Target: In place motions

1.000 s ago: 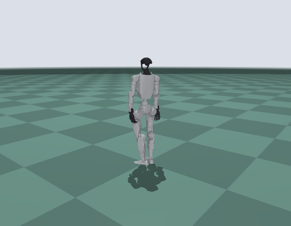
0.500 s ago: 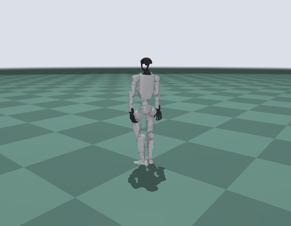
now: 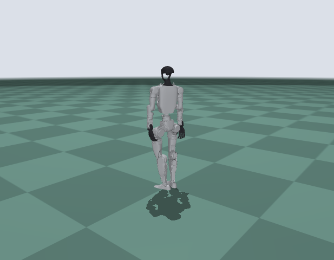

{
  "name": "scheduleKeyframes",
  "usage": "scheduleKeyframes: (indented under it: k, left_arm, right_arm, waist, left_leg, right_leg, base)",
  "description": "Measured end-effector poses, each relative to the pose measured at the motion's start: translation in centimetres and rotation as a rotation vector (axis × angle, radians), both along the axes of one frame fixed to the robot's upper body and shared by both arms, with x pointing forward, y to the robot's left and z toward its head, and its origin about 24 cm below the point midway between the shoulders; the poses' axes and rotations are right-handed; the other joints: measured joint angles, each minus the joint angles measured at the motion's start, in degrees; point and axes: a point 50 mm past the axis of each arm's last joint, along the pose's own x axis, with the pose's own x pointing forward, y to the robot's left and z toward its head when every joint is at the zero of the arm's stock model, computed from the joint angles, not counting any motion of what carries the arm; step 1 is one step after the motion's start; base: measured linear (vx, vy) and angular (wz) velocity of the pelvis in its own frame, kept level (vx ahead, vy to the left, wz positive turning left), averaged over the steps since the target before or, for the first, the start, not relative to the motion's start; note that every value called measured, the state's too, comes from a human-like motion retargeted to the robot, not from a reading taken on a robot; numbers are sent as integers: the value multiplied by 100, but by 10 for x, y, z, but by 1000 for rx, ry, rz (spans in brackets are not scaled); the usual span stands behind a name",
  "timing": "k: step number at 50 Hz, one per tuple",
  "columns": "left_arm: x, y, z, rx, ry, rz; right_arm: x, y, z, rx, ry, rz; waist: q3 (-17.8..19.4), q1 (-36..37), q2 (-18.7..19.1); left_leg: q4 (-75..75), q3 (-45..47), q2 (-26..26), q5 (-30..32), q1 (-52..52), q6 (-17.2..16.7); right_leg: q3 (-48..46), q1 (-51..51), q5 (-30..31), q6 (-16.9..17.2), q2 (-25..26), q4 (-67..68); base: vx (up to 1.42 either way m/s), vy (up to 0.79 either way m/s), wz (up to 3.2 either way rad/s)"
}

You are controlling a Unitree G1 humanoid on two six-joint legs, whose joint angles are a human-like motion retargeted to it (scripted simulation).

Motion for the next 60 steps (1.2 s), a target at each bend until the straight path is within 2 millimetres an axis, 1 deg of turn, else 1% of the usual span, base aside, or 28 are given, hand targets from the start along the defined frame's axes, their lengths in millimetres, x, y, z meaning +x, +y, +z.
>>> scheduleKeyframes:
  k: [3, 6, 8, 10, 12, 15, 19, 20, 21, 22, 25, 27, 28, 31, 35, 37, 40, 42, 45, 47, 49, 51, 53, 55, 57, 60]
  left_arm:
    - [6, 4, 0, 2, -17, -2]
    - [11, 9, 0, 12, -39, -7]
    - [15, 13, 0, 19, -55, -14]
    - [20, 17, 0, 26, -72, -20]
    - [26, 20, 0, 39, -92, -26]
    - [38, 23, 0, 52, -127, -37]
    - [61, 17, -1, 57, -194, -43]
    - [68, 16, 0, 56, -219, -38]
    - [74, 14, 0, 50, -239, -41]
    - [78, 13, 0, 44, -255, -48]
    - [86, 10, 1, 41, -273, -94]
    - [87, 11, 1, 66, -277, -118]
    - [86, 13, 1, 83, -276, -118]
    - [77, 20, 1, 133, -235, -98]
    - [53, 28, 2, 176, -119, -19]
    - [41, 32, 4, 180, -66, 40]
    - [24, 37, 5, 194, -13, 125]
    - [11, 40, 6, 209, 16, 167]
    - [-10, 38, 7, 221, 60, 217]
    - [-29, 32, 8, 212, 100, 258]
    - [-49, 22, 10, 193, 148, 302]
    - [-67, 12, 12, 180, 191, 343]
    - [-80, 3, 14, 185, 218, 371]
    - [-86, -4, 14, 196, 227, 388]
    - [-85, -10, 13, 190, 214, 396]
    - [-71, -15, 9, 158, 163, 389]
  right_arm:
    - [7, 2, -1, -9, -46, -12]
    - [12, 4, -1, -9, -79, -31]
    - [12, 5, -1, 1, -83, -44]
    - [12, 5, -1, 8, -78, -49]
    - [9, 4, -1, 10, -69, -45]
    - [2, 1, -1, 7, -39, -43]
    - [-4, -8, 1, -8, -25, -72]
    - [-4, -10, 1, -16, -25, -77]
    - [-7, -13, 1, -25, -18, -85]
    - [-11, -16, 2, -33, -9, -95]
    - [-25, -25, 5, -54, 35, -145]
    - [-34, -31, 7, -78, 74, -159]
    - [-37, -34, 8, -90, 91, -148]
    - [-42, -42, 10, -129, 117, -91]
    - [-48, -51, 12, -184, 111, -31]
    - [-47, -53, 13, -202, 107, -29]
    - [-40, -54, 13, -214, 96, -50]
    - [-28, -54, 12, -214, 64, -61]
    - [0, -50, 10, -199, -28, -59]
    - [22, -43, 9, -166, -108, -51]
    - [44, -31, 8, -111, -194, -51]
    - [61, -14, 7, -36, -275, -66]
    - [74, 5, 7, 43, -337, -108]
    - [81, 19, 7, 115, -373, -171]
    - [81, 28, 7, 171, -380, -219]
    - [73, 30, 5, 203, -343, -238]
  waist:
    - [29, -198, 61]
    - [153, -390, 98]
    - [250, -480, 85]
    - [315, -498, 58]
    - [346, -353, -9]
    - [366, 138, -202]
    - [561, 419, -224]
    - [591, 467, -243]
    - [588, 536, -265]
    - [580, 659, -288]
    - [530, 1198, -381]
    - [550, 1076, -447]
    - [543, 1100, -495]
    - [459, 1083, -601]
    - [312, 978, -659]
    - [271, 1020, -704]
    - [302, 1216, -813]
    - [383, 1395, -881]
    - [511, 1645, -942]
    - [532, 1718, -951]
    - [510, 1719, -947]
    - [461, 1677, -938]
    - [412, 1626, -916]
    - [379, 1576, -883]
    - [355, 1510, -837]
    - [378, 1431, -689]
  left_leg:
    - [64, -232, 62, 49, -182, 1]
    - [89, -443, 102, 129, -262, 20]
    - [106, -598, 94, 185, -276, 25]
    - [139, -723, 82, 243, -324, 22]
    - [184, -771, 55, 288, -388, 18]
    - [220, -722, -84, 379, -480, 40]
    - [346, -1198, -223, 692, -817, 86]
    - [392, -1306, -284, 736, -929, 119]
    - [424, -1356, -328, 691, -1015, 225]
    - [432, -1285, -341, 624, -1070, 330]
    - [318, -361, -197, 301, -1047, 548]
    - [295, 36, -144, 153, -1049, 585]
    - [281, 436, -59, 56, -1023, 587]
    - [259, 1544, 135, -188, -936, 543]
    - [125, 2513, 126, -381, -767, 486]
    - [17, 2612, 14, -394, -740, 456]
    - [-118, 2325, -210, -318, -741, 425]
    - [-164, 2004, -360, -219, -736, 474]
    - [-155, 1700, -467, -49, -710, 528]
    - [-133, 1738, -447, 52, -668, 506]
    - [-126, 1784, -429, 172, -624, 482]
    - [-122, 1824, -415, 290, -580, 461]
    - [-124, 1885, -388, 435, -520, 417]
    - [-136, 1940, -350, 638, -445, 362]
    - [-144, 1932, -334, 600, -349, 369]
    - [-200, 1927, -263, 539, -182, 418]
  right_leg:
    - [345, -264, 131, 205, -52, 313]
    - [1147, -420, 222, 328, 37, 515]
    - [1648, -423, 180, 368, 105, 557]
    - [1843, -375, 35, 295, 145, 529]
    - [1633, -312, -100, 6, 105, 429]
    - [1471, -192, -117, -206, 35, 292]
    - [695, -12, -210, -217, -158, 195]
    - [477, 61, -250, -234, -197, 133]
    - [273, 103, -284, -212, -280, 100]
    - [117, 142, -327, -186, -353, 77]
    - [-282, 335, -524, -109, -495, -3]
    - [-1066, 485, -584, -63, -654, -76]
    - [-1332, 553, -637, -17, -733, -92]
    - [-2155, 751, -799, 112, -849, -187]
    - [-3081, 984, -992, 316, -827, -269]
    - [-3421, 1093, -1048, 413, -811, -282]
    - [-3761, 1251, -1102, 526, -824, -254]
    - [-3860, 1360, -1122, 573, -845, -216]
    - [-3890, 1497, -1145, 621, -875, -165]
    - [-3875, 1542, -1148, 647, -900, -133]
    - [-3861, 1572, -1144, 669, -914, -110]
    - [-3845, 1598, -1126, 691, -927, -86]
    - [-3825, 1630, -1102, 718, -927, -59]
    - [-3822, 1682, -1072, 753, -916, -12]
    - [-3810, 1749, -1005, 728, -936, 96]
    - [-3658, 1838, -736, 493, -950, 416]
  base:
    - [-8, -2, 55]
    - [-6, -4, 78]
    - [-6, -4, 88]
    - [-7, -4, 76]
    - [-7, -4, 49]
    - [-8, -1, 45]
    - [-12, 4, 167]
    - [-12, 7, 206]
    - [-10, 8, 202]
    - [-7, 11, 173]
    - [-6, 15, 212]
    - [-6, 12, 366]
    - [-5, 13, 343]
    - [-1, 13, 324]
    - [6, 10, 306]
    - [9, 7, 230]
    - [10, 8, 150]
    - [12, 6, 75]
    - [14, 6, 22]
    - [16, 7, -4]
    - [23, 9, -15]
    - [27, 9, -21]
    - [26, 7, -24]
    - [27, 7, -22]
    - [29, 6, -20]
    - [31, 7, -13]
